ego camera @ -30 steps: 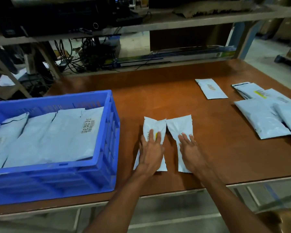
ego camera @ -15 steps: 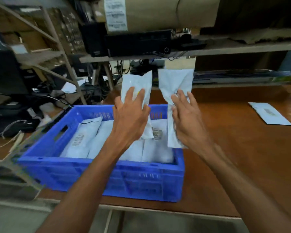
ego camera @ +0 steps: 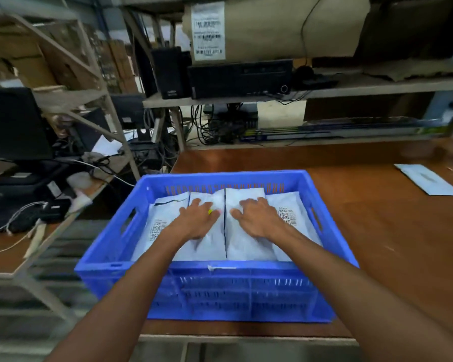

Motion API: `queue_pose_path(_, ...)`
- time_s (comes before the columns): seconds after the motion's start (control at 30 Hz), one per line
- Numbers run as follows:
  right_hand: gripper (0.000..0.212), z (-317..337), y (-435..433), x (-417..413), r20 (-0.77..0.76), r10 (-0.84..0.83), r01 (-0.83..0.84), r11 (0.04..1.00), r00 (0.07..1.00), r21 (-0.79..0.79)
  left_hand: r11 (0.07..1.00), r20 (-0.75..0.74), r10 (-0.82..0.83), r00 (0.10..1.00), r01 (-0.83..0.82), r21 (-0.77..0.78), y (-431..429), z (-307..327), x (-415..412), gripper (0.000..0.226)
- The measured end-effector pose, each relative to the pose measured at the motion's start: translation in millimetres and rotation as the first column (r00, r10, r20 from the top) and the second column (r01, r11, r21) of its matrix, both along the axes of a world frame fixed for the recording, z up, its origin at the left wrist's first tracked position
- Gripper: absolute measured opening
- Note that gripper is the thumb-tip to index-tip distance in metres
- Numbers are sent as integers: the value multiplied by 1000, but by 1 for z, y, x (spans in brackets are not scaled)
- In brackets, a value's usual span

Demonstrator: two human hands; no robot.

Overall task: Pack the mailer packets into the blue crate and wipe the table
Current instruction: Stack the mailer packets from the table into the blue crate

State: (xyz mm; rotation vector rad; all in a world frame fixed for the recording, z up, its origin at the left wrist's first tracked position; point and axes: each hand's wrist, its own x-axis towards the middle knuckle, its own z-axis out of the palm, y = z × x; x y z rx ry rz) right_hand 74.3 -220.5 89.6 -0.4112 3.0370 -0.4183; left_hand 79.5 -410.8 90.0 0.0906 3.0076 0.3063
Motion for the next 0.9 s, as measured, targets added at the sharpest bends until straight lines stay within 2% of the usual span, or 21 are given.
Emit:
queue_pose_path(0.07,58,-1,4,-9,-89,23,-22,1000,996,16,999,-12,28,1000,-28,-25,-6,-5,-8,64)
queue_pose_path(0.2,66,-12,5,-16,134,168,-195,955,977,222,986,115,-58,992,75,-146,-3,-11,-14,70)
queue_pose_path(0.3,66,-24,-2,-23,204,171,-221,940,964,258,982,237,-47,970,88,-165,-4,-19,-18,68)
queue_pose_path(0.4,66,-27,-7,-29,228,178,-239,931,957,277,980,256,-23,967,72,-187,-4,-22,-19,68)
queue_pose_path(0.47,65,-24,-4,-30,221,193,-249,932,956,264,981,204,-14,979,53,-186,-5,-19,-20,67)
queue_pose_path(0.53,64,-11,5,-32,154,208,-237,949,966,207,981,62,-16,998,27,-190,-2,-11,-24,66)
queue_pose_path(0.63,51,22,40,-36,-55,195,-192,980,979,54,991,-198,-91,976,68,-117,24,14,-35,67)
queue_pose_path(0.73,39,55,109,-41,-221,72,-103,986,973,-132,980,-361,-175,916,196,20,91,41,-43,62)
queue_pose_path(0.83,29,74,208,-28,-250,-76,4,960,965,-278,943,-409,-255,876,318,93,192,54,-43,52)
queue_pose_path(0.9,27,67,286,-13,-202,-151,96,962,968,-256,906,-374,-337,864,406,123,272,50,-38,45)
